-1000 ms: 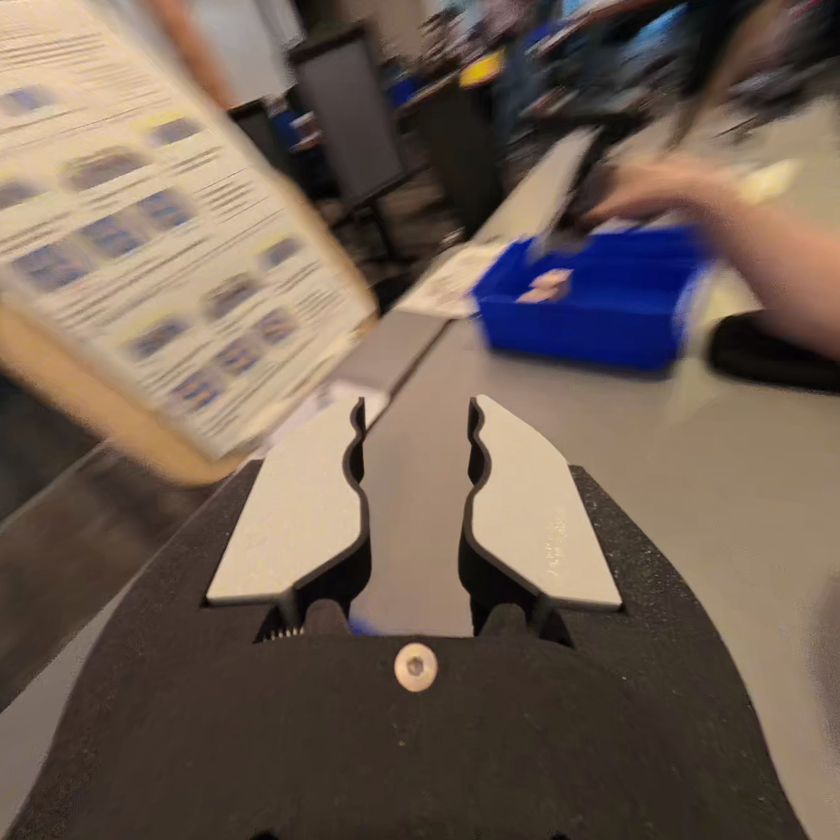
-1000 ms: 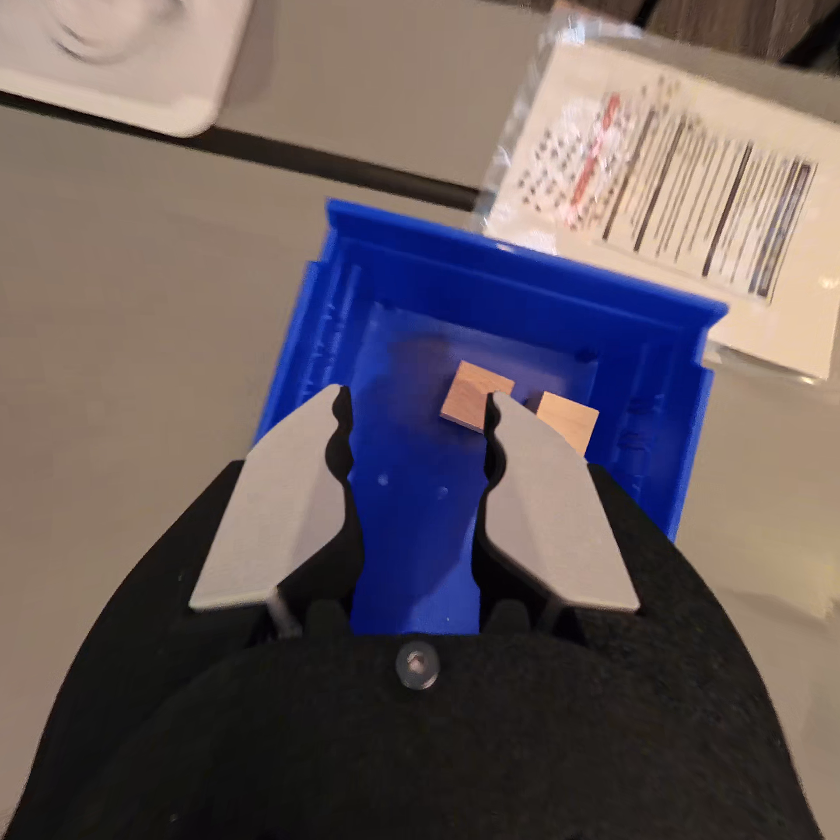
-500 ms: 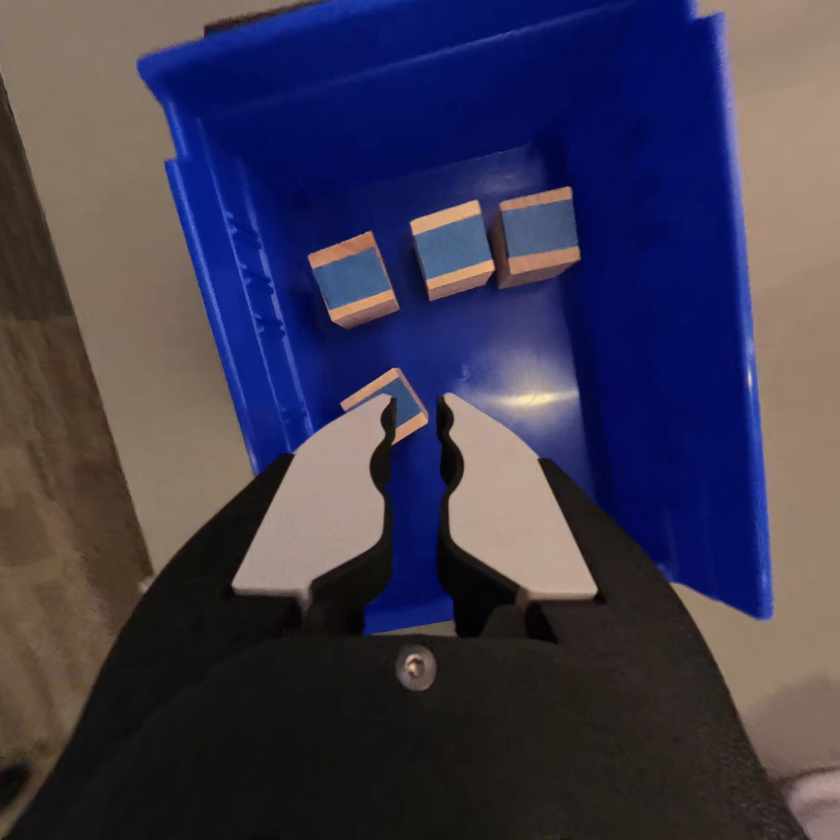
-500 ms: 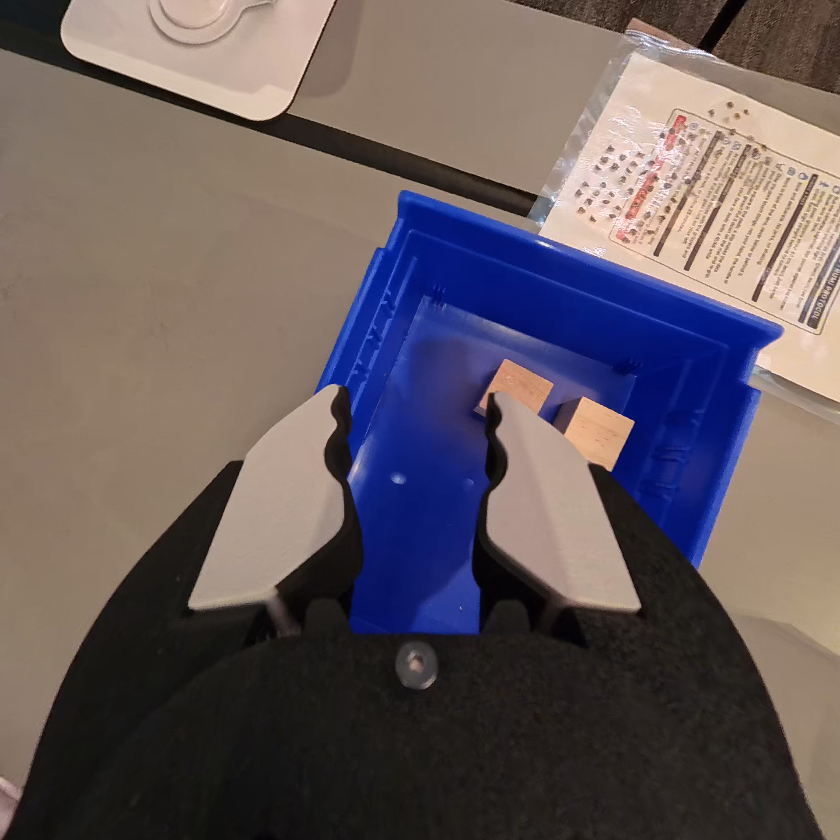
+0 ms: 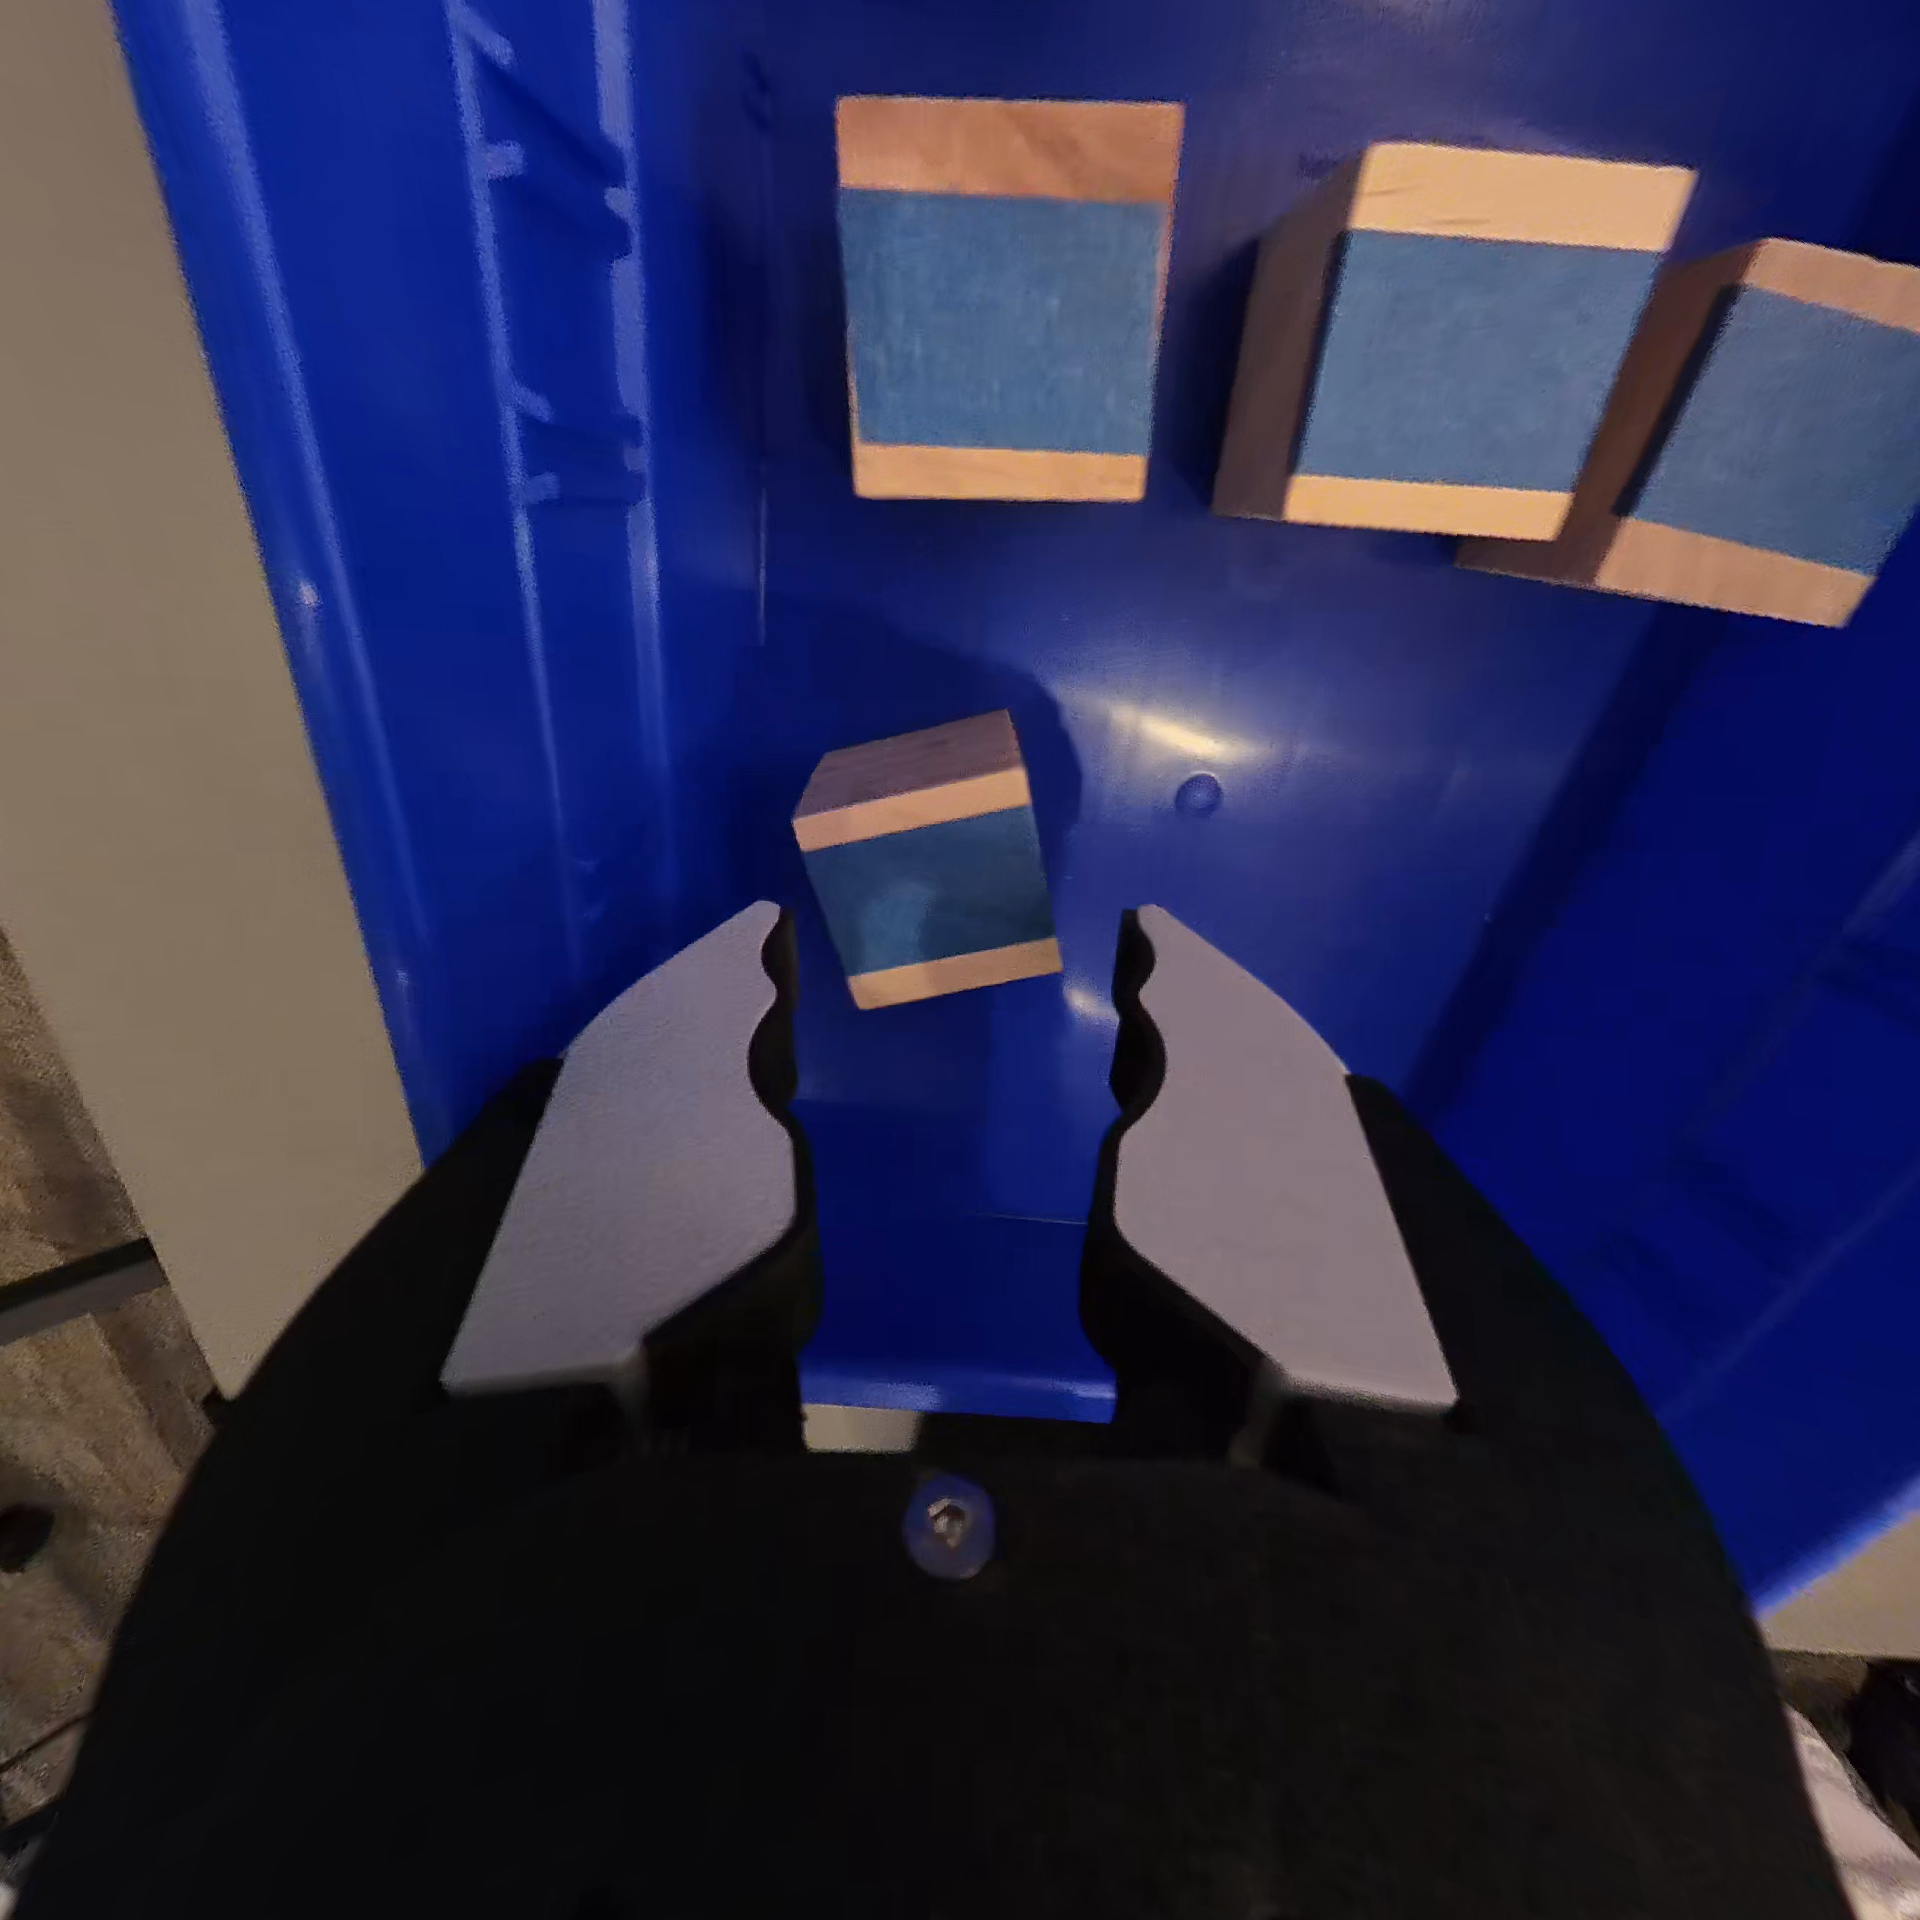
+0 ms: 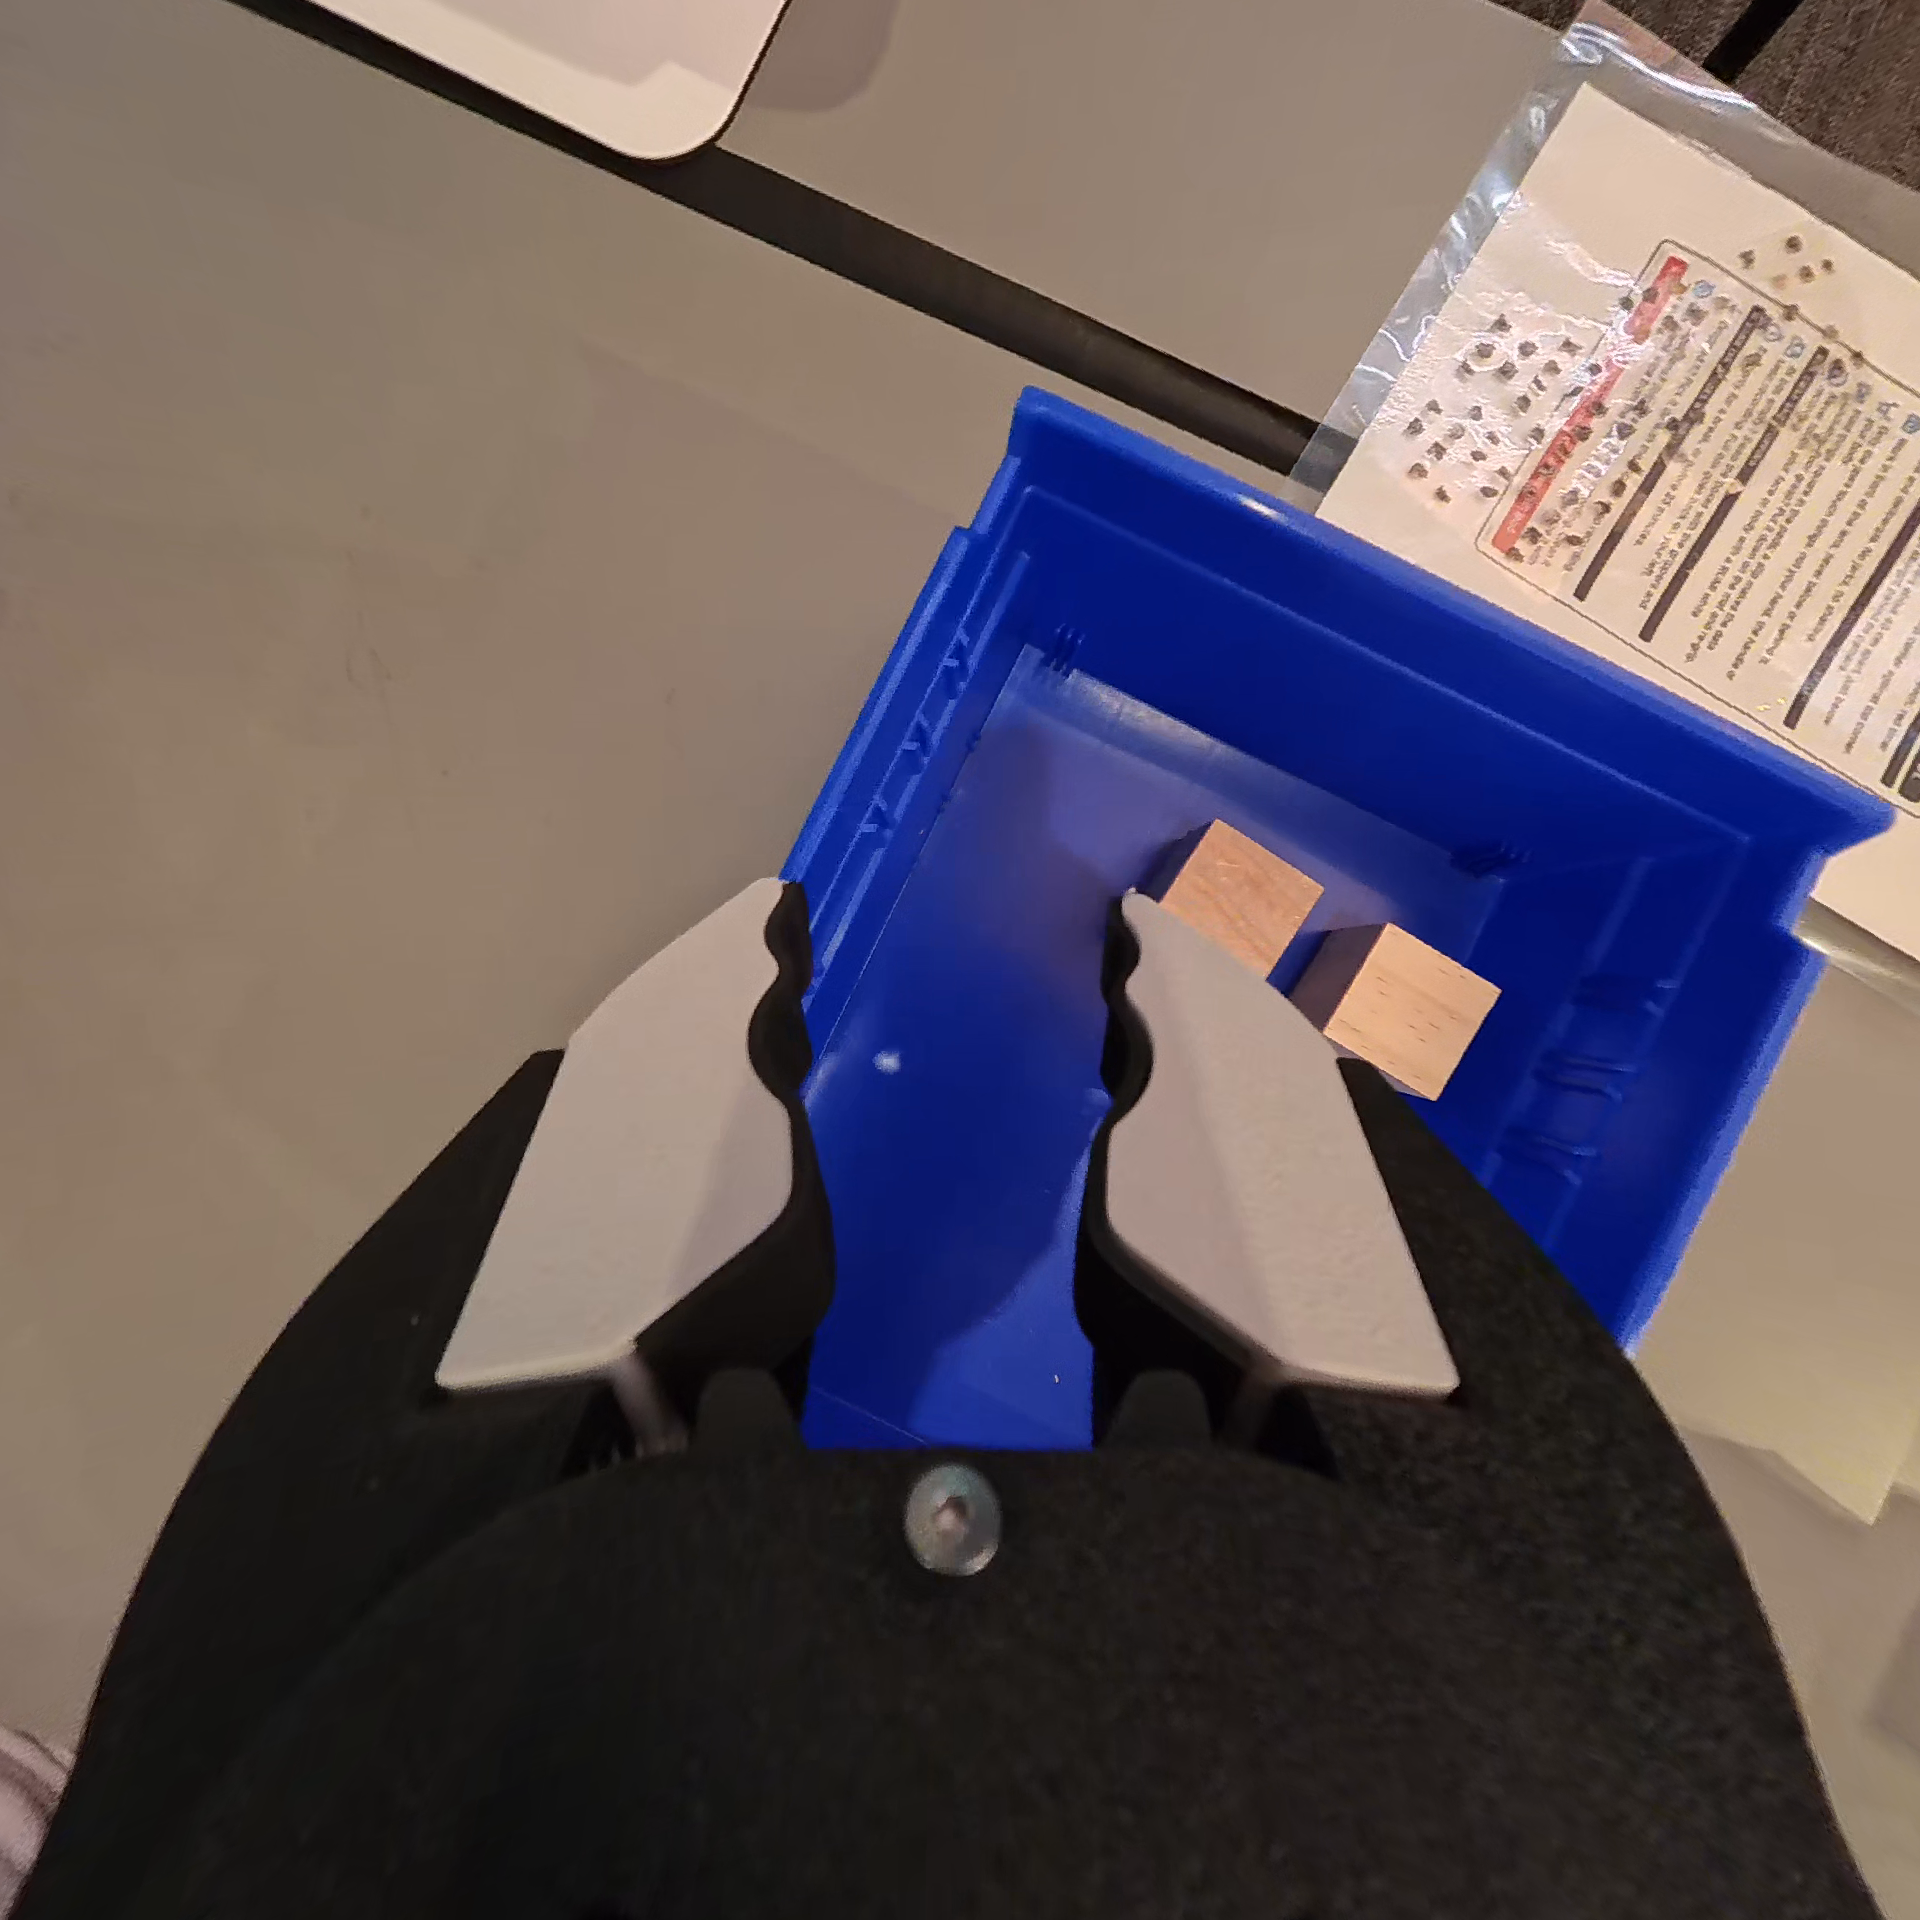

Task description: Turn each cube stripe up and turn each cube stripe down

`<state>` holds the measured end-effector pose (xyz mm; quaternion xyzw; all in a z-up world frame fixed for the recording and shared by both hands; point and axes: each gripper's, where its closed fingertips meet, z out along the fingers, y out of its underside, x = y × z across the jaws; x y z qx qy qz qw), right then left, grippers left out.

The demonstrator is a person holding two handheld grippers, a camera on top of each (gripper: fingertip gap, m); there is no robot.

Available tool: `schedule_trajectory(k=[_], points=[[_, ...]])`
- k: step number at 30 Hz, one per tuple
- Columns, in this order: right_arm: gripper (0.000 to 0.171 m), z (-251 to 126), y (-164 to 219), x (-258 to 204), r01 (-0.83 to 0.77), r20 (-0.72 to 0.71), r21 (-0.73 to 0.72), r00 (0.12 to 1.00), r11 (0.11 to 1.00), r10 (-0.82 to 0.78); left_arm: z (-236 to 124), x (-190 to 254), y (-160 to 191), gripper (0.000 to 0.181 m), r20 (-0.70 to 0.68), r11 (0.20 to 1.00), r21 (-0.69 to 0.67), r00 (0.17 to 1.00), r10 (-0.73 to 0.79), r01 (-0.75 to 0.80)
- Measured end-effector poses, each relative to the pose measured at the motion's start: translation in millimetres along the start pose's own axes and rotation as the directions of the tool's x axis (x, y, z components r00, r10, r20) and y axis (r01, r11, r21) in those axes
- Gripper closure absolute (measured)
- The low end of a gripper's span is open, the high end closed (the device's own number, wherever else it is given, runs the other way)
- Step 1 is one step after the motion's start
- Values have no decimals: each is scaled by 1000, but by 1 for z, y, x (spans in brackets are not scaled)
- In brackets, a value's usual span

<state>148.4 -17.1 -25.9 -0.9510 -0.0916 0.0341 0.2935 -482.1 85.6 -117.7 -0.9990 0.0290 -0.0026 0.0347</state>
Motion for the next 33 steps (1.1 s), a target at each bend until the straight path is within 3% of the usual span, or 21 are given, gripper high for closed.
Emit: schedule_trajectory(k=[5, 11, 15, 19, 22, 25, 28, 31, 33], points=[[118, 4, 0, -8, 32, 10, -17, 999, 999, -31, 6, -3, -6, 133, 23, 1000, 2, 1000, -2, 2], [118, 6, 3, -9, 36, 3, -36, 999, 999, -36, 17, -7, -3, 131, 139, 996, -66, 988, 61, -53], [118, 7, 2, -12, 51, 3, -39, 999, 998, -51, 16, -5, -5, 131, 145, 992, -69, 983, 115, -106], [119, 5, -1, -16, 101, -22, -35, 995, 994, -102, -5, 9, -5, 132, 78, 985, -6, 982, 170, -170], [122, -2, -16, -30, 174, -32, 36, 984, 984, -173, -44, 42, -5, 132, -94, 955, 163, 959, 266, -249], [119, -19, -53, -68, 385, -75, 255, 922, 887, -379, -105, 101, 2, 132, -325, 846, 428, 820, 471, -317], [106, -47, -83, -147, 549, -106, 558, 790, 621, -603, -163, 167, 28, 132, -458, 690, 637, 551, 697, -343], [99, -77, -79, -233, 509, -100, 787, 662, 348, -742, -198, 227, 65, 133, -555, 606, 720, 242, 796, -338], [97, -86, -71, -268, 463, -104, 845, 634, 268, -766, -213, 262, 87, 133, -617, 600, 733, 59, 785, -320]])
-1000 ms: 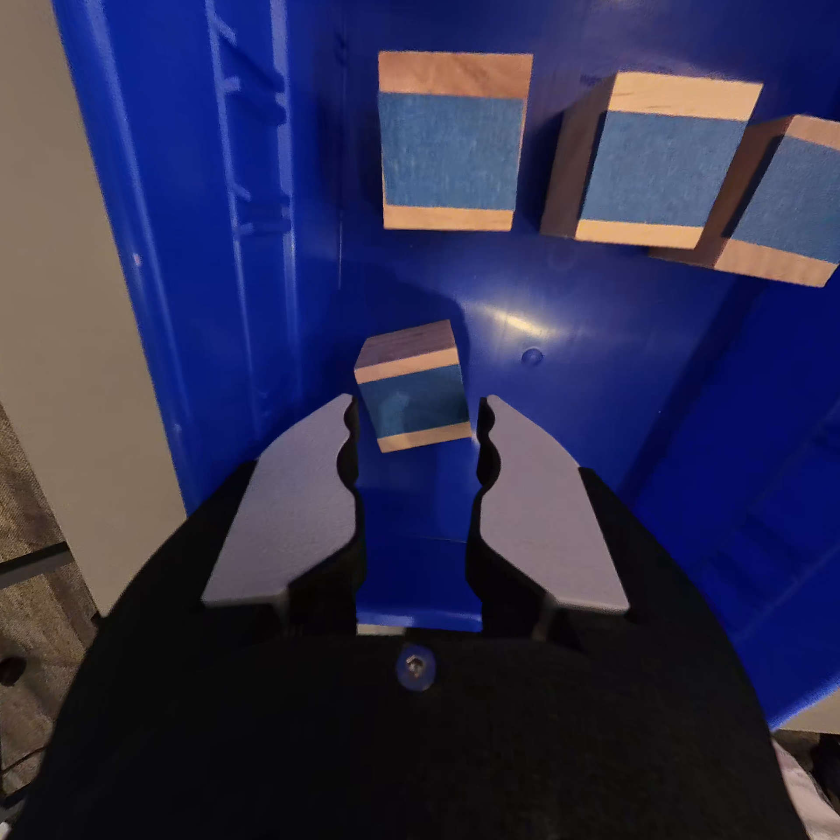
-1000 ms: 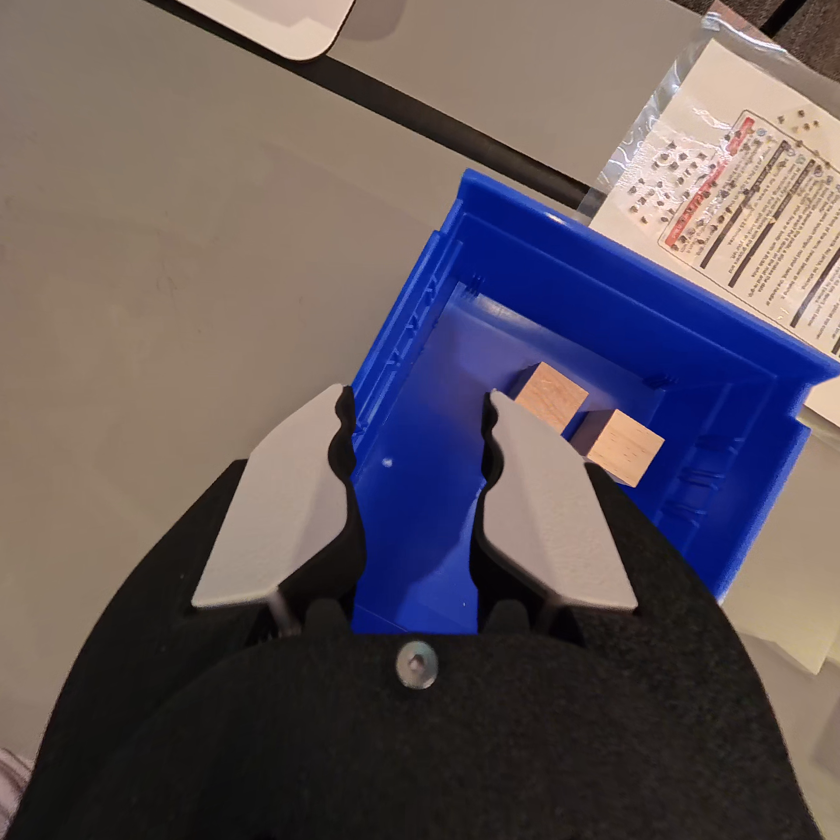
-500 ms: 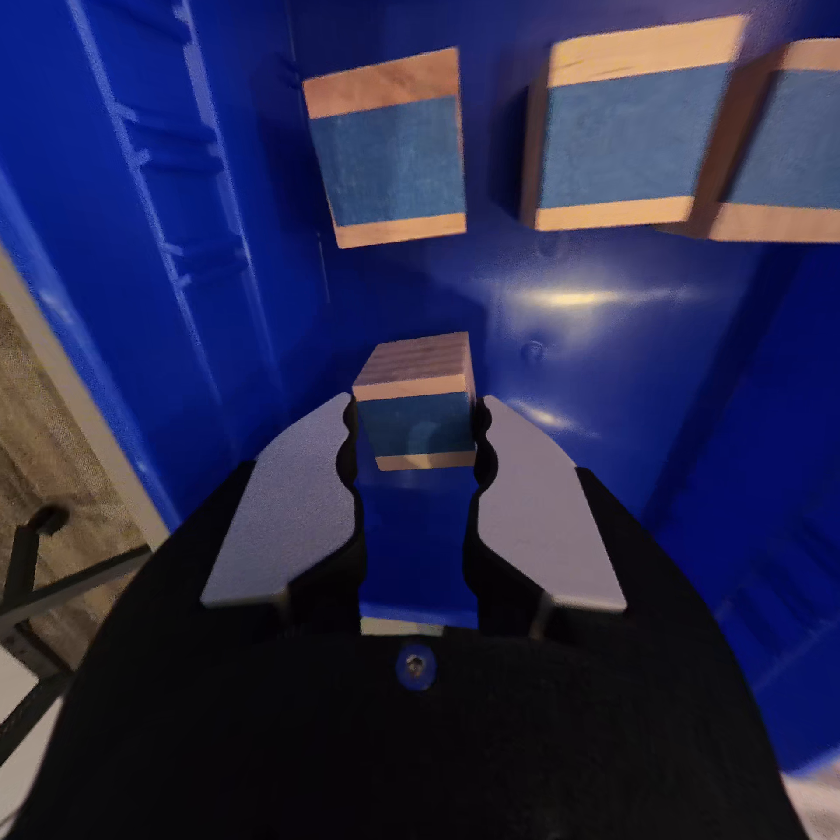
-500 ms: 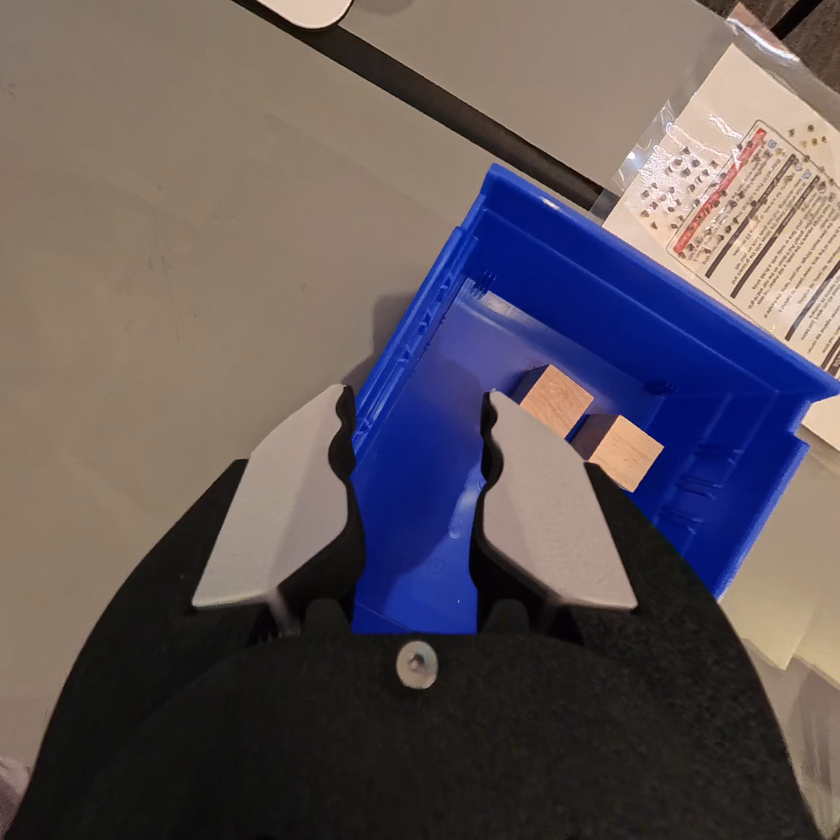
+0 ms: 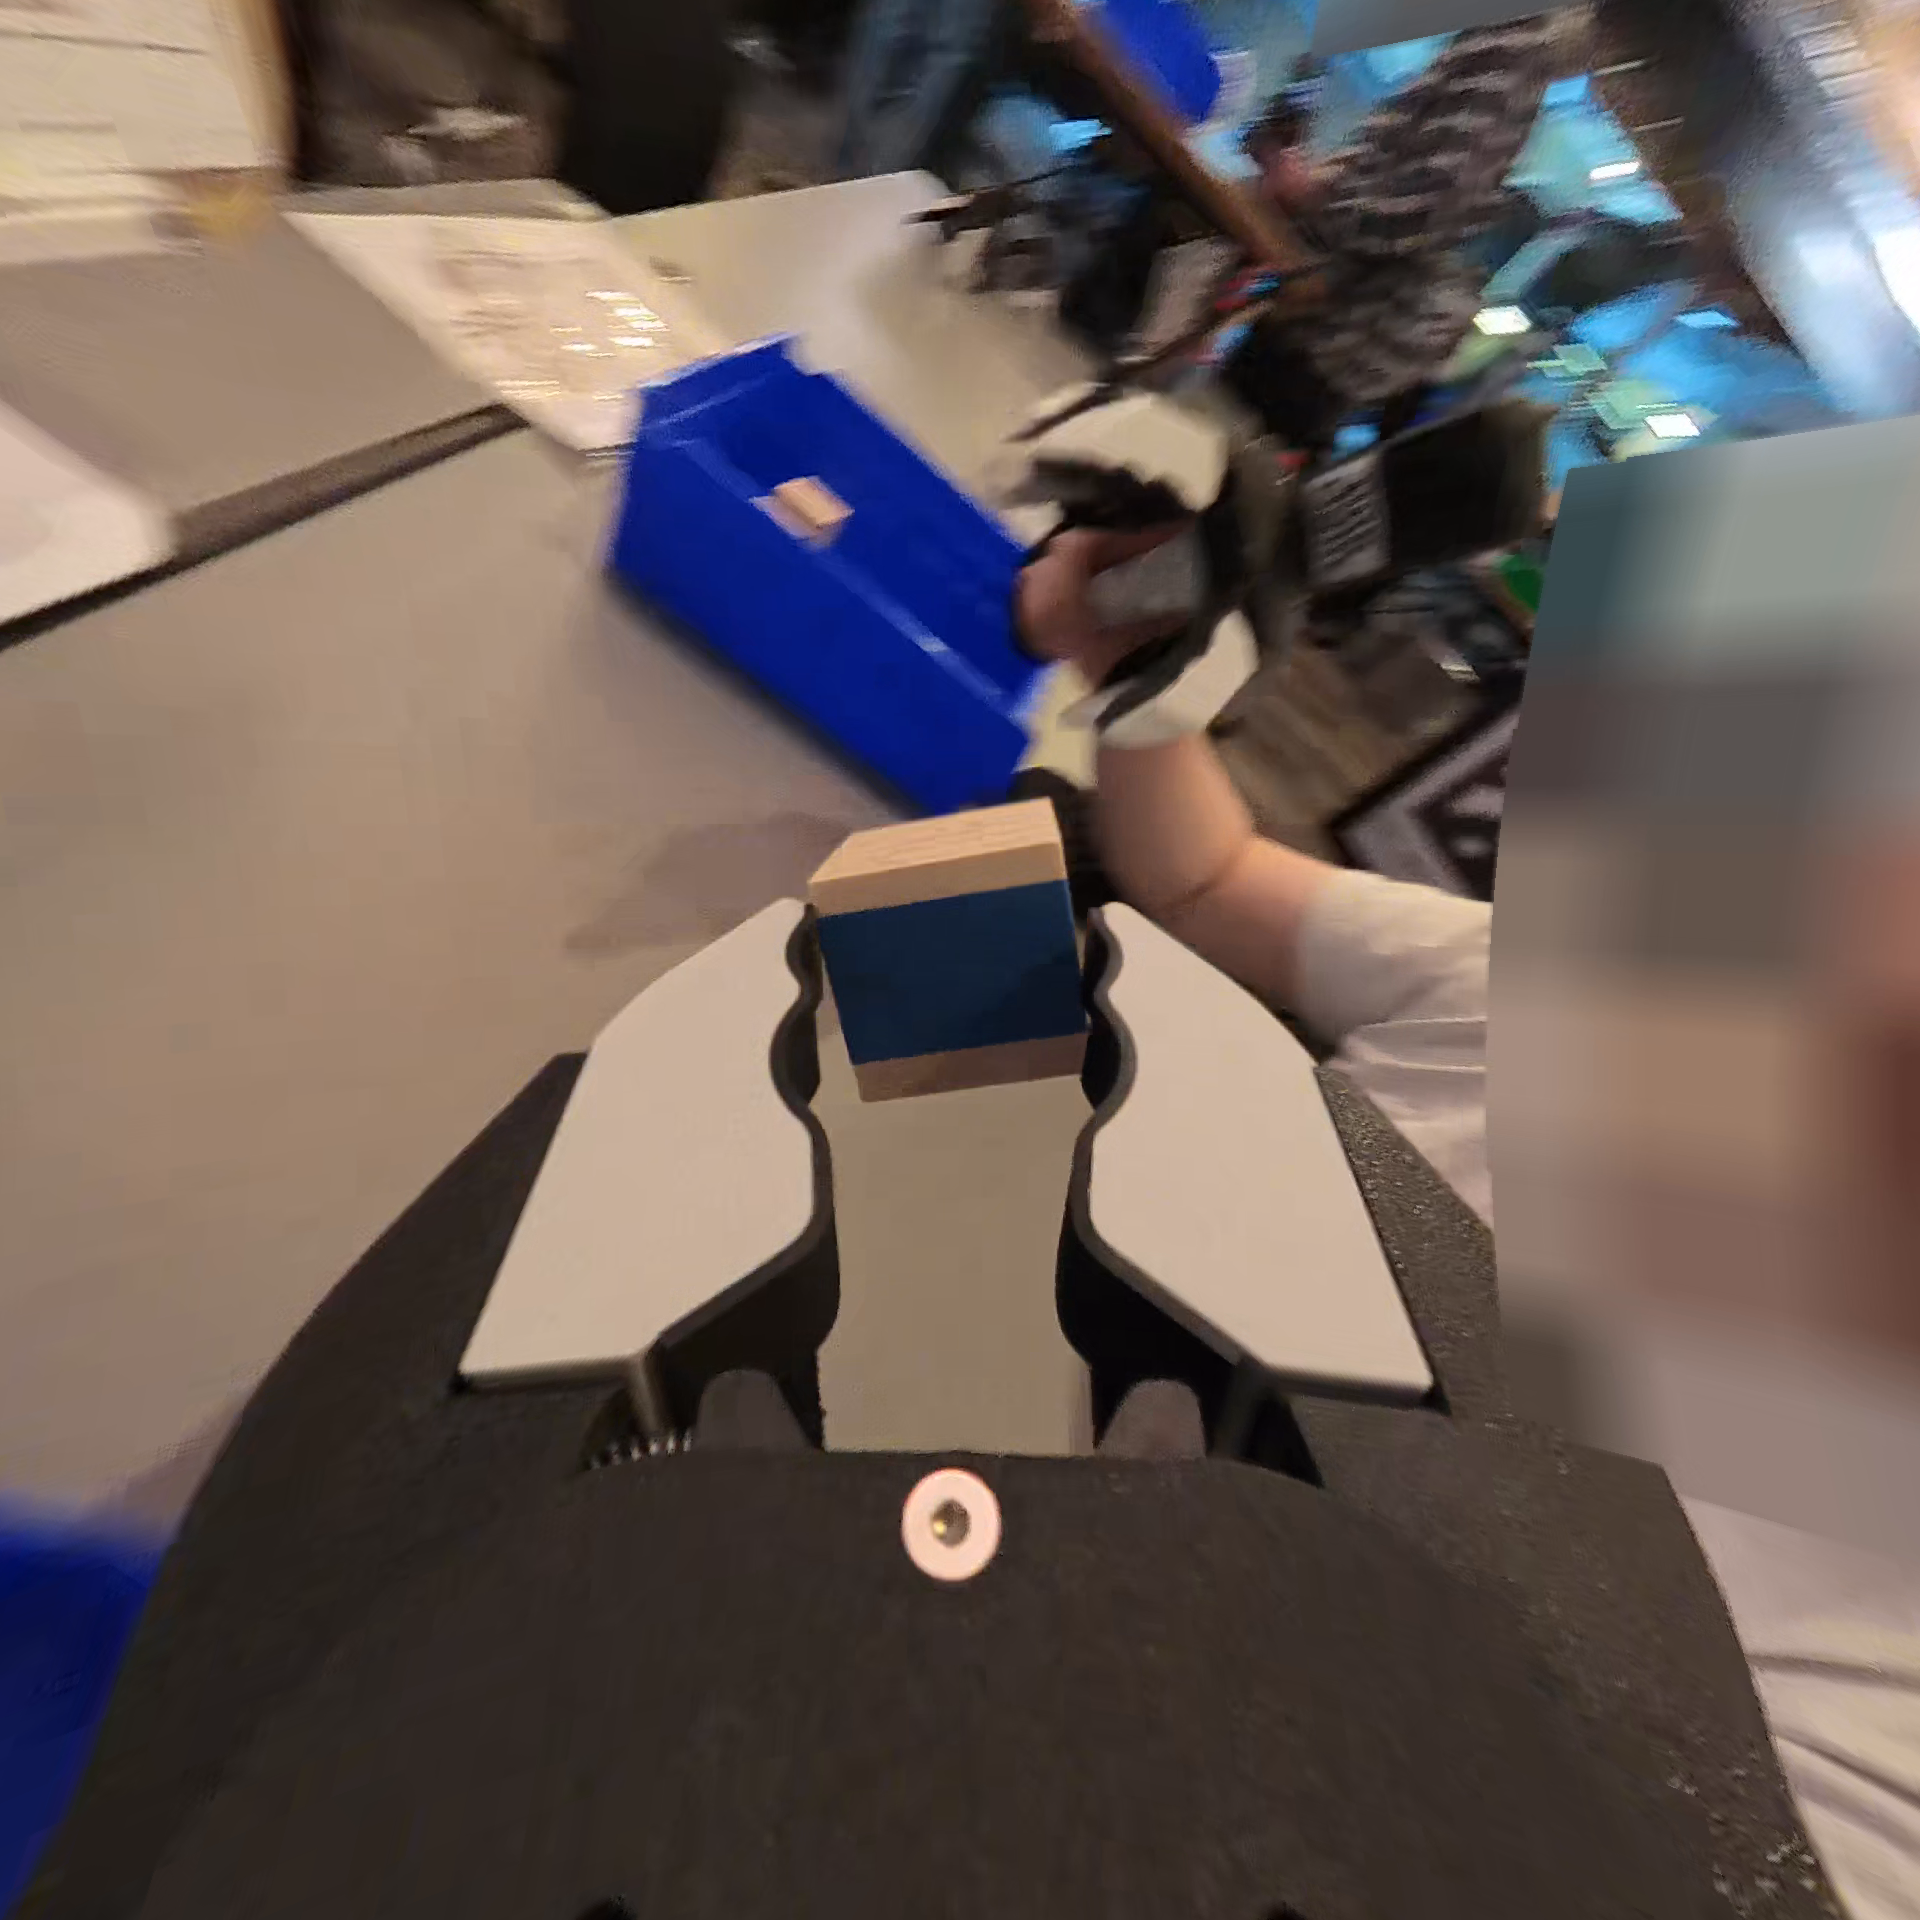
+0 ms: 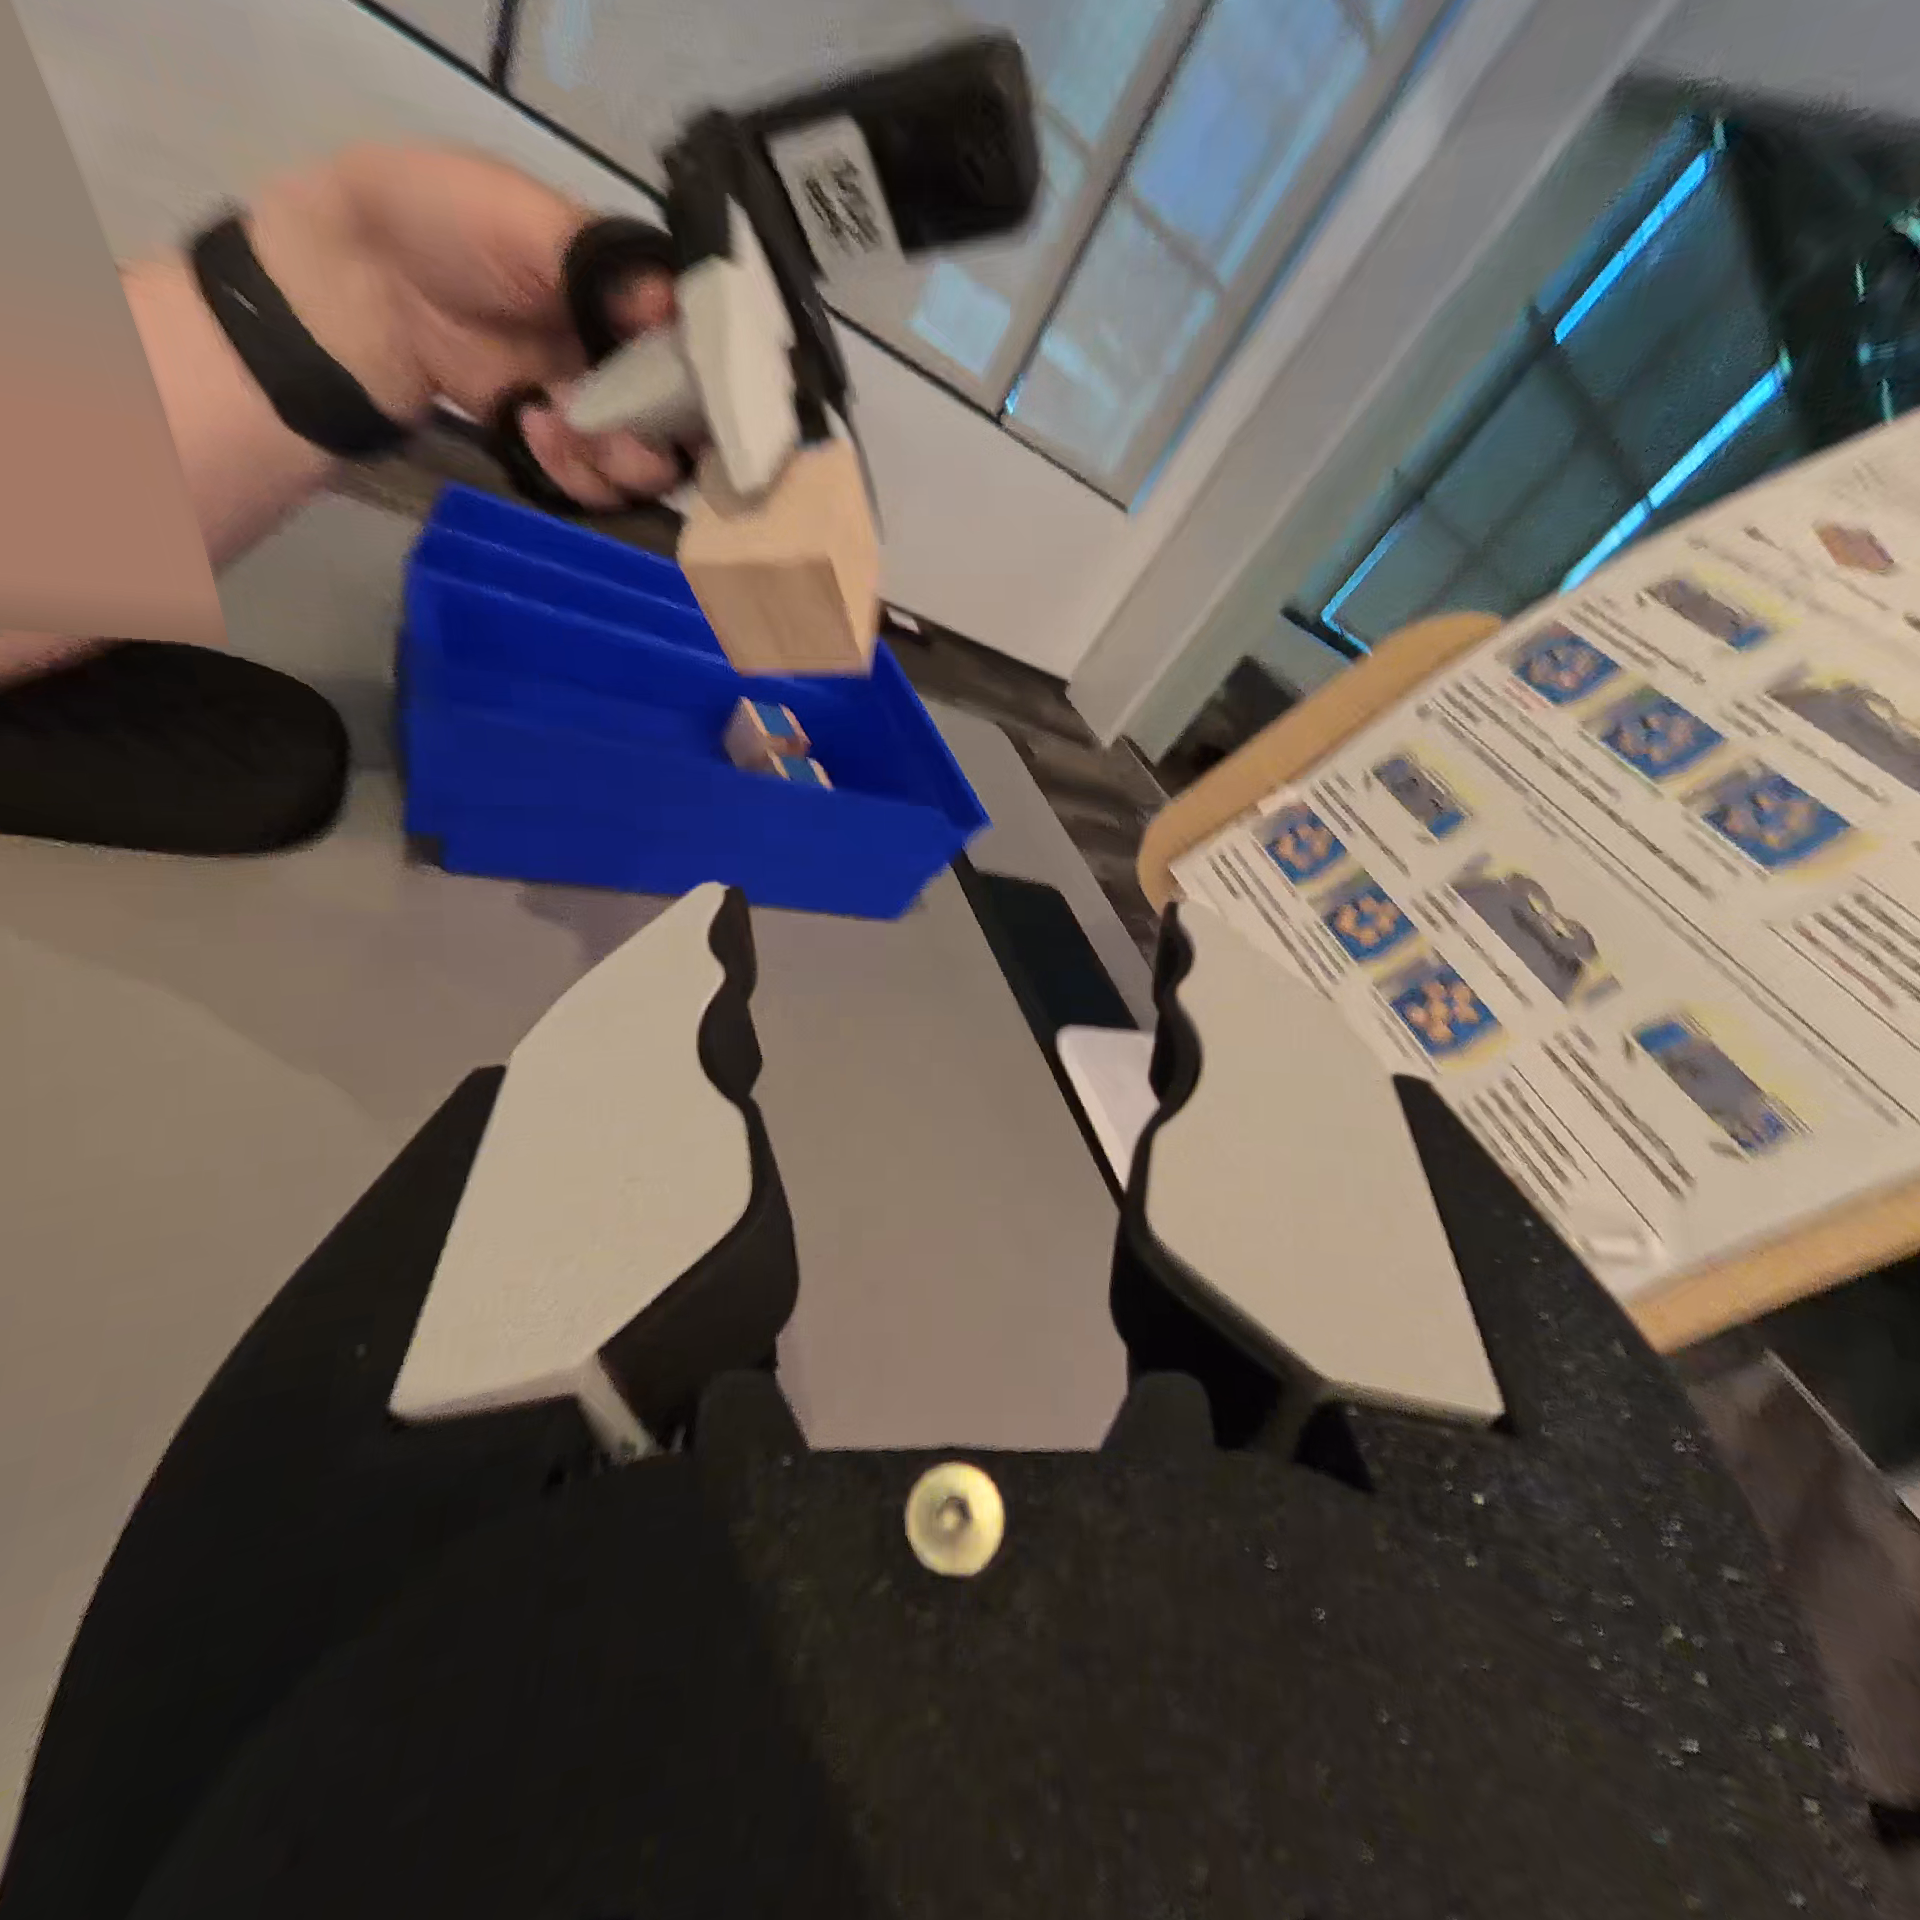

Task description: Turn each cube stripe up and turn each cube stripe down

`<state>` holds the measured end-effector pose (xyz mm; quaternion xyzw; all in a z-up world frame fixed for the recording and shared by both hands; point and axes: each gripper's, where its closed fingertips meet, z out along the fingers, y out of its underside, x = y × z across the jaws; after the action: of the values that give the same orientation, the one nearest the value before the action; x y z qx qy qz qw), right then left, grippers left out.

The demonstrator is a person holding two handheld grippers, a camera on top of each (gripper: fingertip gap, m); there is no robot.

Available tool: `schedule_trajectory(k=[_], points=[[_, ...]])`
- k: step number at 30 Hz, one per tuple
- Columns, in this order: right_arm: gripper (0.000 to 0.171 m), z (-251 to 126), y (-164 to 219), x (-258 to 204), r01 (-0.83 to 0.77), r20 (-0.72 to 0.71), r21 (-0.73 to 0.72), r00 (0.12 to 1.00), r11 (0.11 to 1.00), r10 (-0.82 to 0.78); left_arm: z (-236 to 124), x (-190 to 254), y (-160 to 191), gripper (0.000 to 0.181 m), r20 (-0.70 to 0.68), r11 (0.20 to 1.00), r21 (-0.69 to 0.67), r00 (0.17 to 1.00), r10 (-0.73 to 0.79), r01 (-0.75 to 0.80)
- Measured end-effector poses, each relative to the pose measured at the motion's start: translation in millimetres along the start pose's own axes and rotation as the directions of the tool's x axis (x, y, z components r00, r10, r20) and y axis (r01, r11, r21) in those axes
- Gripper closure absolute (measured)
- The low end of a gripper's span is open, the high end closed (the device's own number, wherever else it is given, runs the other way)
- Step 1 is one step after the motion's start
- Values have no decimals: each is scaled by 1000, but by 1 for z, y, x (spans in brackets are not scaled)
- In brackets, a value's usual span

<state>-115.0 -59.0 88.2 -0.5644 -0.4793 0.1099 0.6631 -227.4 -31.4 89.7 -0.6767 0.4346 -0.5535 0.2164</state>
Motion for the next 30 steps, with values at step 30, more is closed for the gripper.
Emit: schedule_trajectory(k=[30], points=[[124, 14, -17, -30, 148, -139, 35, 980, 988, -142, 78, 39, 5, 132, -209, 995, -58, 976, 66, -79]])
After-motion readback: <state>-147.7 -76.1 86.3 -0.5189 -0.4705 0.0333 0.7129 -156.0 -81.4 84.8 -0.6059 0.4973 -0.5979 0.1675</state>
